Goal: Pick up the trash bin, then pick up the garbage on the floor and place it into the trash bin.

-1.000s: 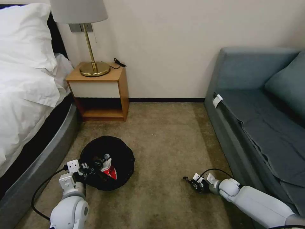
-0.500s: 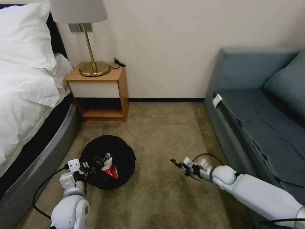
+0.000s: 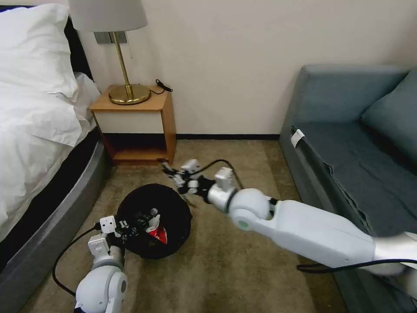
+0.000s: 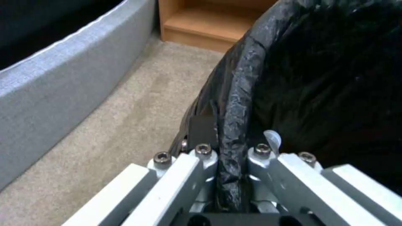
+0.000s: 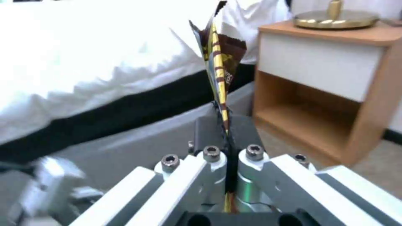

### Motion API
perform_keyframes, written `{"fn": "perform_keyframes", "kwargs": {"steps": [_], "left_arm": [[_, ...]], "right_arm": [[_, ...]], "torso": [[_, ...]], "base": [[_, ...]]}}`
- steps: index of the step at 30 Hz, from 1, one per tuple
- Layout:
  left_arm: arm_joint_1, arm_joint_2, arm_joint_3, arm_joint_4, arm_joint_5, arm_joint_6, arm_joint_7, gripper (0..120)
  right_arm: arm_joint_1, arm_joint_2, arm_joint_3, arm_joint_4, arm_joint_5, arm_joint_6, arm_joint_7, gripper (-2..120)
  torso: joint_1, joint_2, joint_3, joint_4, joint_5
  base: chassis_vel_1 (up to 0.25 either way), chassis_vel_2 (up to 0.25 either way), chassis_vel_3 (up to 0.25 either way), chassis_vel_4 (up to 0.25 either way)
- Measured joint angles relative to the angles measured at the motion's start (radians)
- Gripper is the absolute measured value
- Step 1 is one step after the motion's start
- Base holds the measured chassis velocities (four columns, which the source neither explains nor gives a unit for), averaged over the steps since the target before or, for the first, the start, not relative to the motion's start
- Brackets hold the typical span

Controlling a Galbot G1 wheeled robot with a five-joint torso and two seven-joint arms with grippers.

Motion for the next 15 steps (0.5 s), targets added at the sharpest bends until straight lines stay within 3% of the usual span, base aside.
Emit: {"fn": "perform_keyframes", "kwargs": {"steps": [8, 15], "left_arm": [[-0.004, -0.020, 0.022, -0.024, -0.004, 0.016, -0.003, 3], [0.002, -0.022, 0.023, -0.039, -0.009, 0.018, -0.004, 3]], "right_arm": [[-0.017, 0.193, -0.123, -0.126, -0.040, 0.076, 0.110, 0], [-0.027, 0.199, -0.169, -0.225, -0.111, 0.127, 0.105, 0]], "torso": [[0.000, 0.000, 0.000, 0.0002, 0.0002], [0.000, 0.000, 0.000, 0.0000, 0.0003]], "base": [[0.000, 0.000, 0.000, 0.000], [0.000, 0.000, 0.000, 0.000]]}}
